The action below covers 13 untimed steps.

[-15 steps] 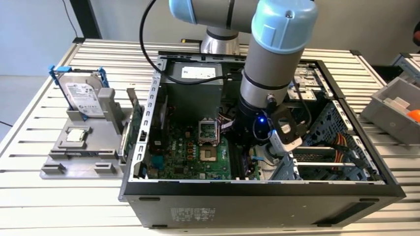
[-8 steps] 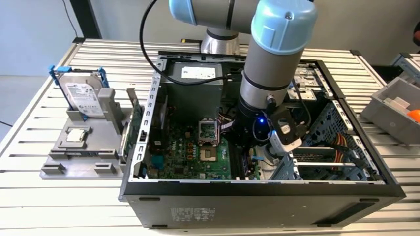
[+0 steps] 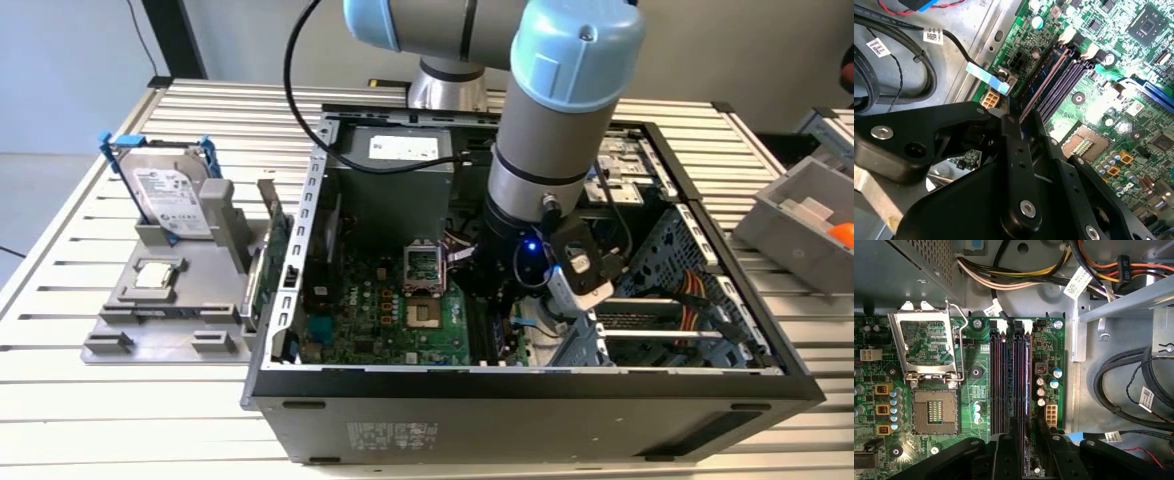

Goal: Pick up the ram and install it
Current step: 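Insert the ram into the slot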

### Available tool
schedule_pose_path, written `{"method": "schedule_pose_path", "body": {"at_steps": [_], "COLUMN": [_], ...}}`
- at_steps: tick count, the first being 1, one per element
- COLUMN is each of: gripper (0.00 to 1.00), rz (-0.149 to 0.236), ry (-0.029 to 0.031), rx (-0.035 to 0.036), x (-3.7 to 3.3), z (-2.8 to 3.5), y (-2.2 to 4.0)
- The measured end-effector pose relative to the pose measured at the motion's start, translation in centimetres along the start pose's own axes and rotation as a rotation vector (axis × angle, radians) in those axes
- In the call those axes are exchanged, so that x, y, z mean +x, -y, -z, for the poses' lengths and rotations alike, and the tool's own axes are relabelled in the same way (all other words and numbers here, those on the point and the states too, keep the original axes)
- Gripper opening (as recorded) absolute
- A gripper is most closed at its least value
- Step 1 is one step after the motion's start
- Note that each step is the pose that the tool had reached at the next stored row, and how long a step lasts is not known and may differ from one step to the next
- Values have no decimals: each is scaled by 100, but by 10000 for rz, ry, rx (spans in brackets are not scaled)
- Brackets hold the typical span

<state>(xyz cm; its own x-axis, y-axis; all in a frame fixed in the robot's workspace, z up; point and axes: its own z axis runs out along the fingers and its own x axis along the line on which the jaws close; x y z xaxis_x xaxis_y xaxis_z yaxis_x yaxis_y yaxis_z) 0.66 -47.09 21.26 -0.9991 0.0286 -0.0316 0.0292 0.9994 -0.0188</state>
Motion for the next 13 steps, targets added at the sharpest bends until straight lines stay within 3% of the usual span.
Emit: {"method": "schedule_pose_path", "body": {"at_steps": [1, 9, 11, 13], "gripper": [100, 100, 100, 100], "rz": [0, 0, 0, -2], "ry": [0, -12, -14, -14], "rx": [-1, -33, -93, -104], "x": [0, -11, -12, -12], "z": [14, 334, 367, 366], "y": [0, 6, 11, 11]}}
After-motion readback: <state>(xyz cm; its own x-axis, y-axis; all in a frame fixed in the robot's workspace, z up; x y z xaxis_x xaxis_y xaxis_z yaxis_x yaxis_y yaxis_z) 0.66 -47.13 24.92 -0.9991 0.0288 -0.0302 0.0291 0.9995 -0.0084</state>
